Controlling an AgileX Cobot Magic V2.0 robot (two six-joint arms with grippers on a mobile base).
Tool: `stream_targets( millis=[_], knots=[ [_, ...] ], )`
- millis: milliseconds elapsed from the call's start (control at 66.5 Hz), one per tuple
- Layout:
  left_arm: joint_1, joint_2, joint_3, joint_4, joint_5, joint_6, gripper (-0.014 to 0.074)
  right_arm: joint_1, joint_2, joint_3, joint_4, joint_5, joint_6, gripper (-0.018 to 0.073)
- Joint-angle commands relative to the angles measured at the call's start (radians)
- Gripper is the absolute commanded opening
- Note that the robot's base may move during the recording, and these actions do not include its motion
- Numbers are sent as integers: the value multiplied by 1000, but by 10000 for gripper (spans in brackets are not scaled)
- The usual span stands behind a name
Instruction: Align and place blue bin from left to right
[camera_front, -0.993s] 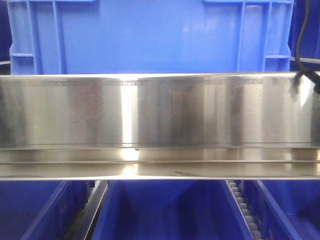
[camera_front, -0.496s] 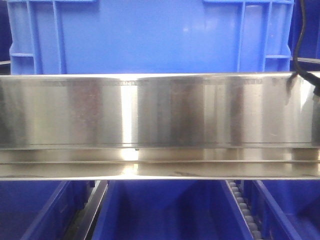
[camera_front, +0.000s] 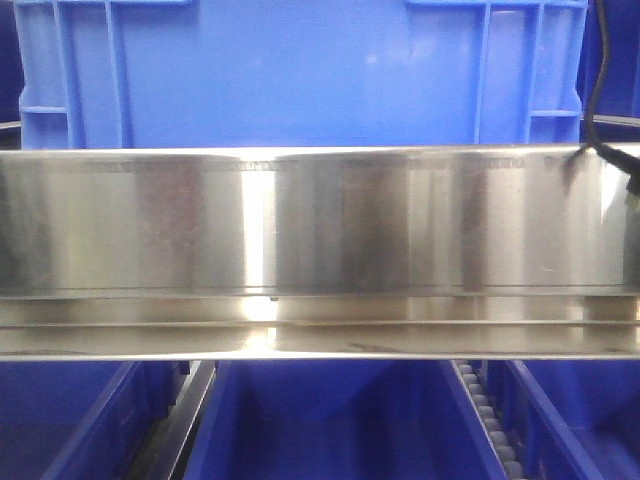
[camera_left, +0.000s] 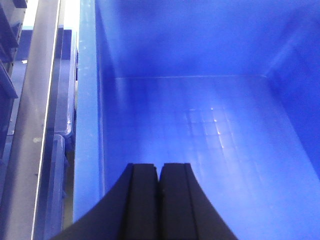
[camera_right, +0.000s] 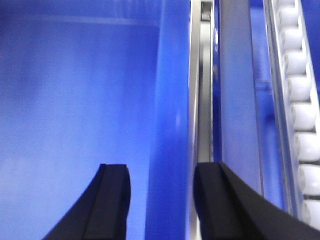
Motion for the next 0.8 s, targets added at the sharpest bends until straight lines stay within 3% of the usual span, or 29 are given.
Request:
stream_targets(
  millis=[0, 331, 511, 632, 782],
  knots=[
    [-3, -16, -1, -6, -9, -8, -111, -5, -5, 3, -7, -10, -2, 198],
    [-3, -16, -2, 10, -9, -8, -83, -5, -5, 3, -7, -10, -2, -14],
    [-3, -16, -2, 32, -9, -8, 179, -5, -5, 3, -11, -10, -2, -122],
    [-3, -16, -2, 42, -9, -13, 356, -5, -5, 3, -13, -10, -2, -125],
    [-3, -16, 15, 70, -9, -48, 368, -5, -5, 3, -13, -10, -2, -126]
  ],
)
